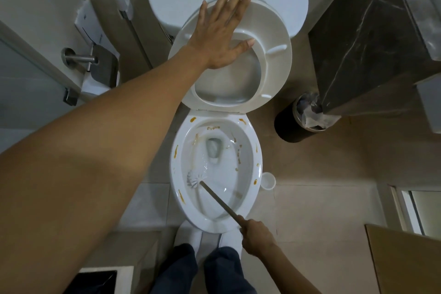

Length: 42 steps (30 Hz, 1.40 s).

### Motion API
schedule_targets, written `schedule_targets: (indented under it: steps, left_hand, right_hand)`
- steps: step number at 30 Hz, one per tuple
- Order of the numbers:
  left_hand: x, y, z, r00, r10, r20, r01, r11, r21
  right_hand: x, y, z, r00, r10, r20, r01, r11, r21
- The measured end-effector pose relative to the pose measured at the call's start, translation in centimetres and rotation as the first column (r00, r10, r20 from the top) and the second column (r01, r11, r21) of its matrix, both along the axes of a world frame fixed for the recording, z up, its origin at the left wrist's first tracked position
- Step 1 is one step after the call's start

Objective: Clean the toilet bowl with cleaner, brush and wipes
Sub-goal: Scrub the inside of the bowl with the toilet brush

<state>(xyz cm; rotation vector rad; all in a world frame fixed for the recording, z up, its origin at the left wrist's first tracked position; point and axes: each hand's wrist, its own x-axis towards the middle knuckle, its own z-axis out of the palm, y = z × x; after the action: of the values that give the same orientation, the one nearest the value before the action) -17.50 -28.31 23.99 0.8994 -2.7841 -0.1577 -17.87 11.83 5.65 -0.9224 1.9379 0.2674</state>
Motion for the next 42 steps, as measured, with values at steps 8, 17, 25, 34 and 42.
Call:
schedule_targets:
  steps: [8,17,25,34,42]
  left_hand:
    - [-0.1,0.0,0.0,1.000,0.008,0.005,-0.008,0.999,0.031]
    - [-0.3,-0.3,-0.5,1.000,0.014,-0.004,-0.014,1.000,-0.006]
    - [-0.3,-0.4,-0.5,1.000,0.011,-0.019,-0.011,1.000,-0.015]
    - [-0.3,-0.3,-0.6,1.000,0.006,-0.028,-0.006,1.000,-0.006]
    - [-0.3,-0.3,-0.6,1.000,0.013,-0.017,-0.013,1.000,-0.015]
  right_hand:
    - [-0.4,-6.3,-0.1,0.999,-0.029,0.044,0.032,0.997,-0.072]
    - [0.4,-4.1,-1.8,0.984,-0.140,0.111,0.146,0.988,-0.053]
    - [0.0,-4.0,-1.8,0.991,-0.100,0.085,0.106,0.992,-0.066]
    - [-2.5,-0.7,-0.4,0.998,-0.042,-0.046,0.042,0.999,0.005]
    - [-0.7,-1.3,-0.8,1.000,-0.023,0.006,0.023,0.999,-0.022]
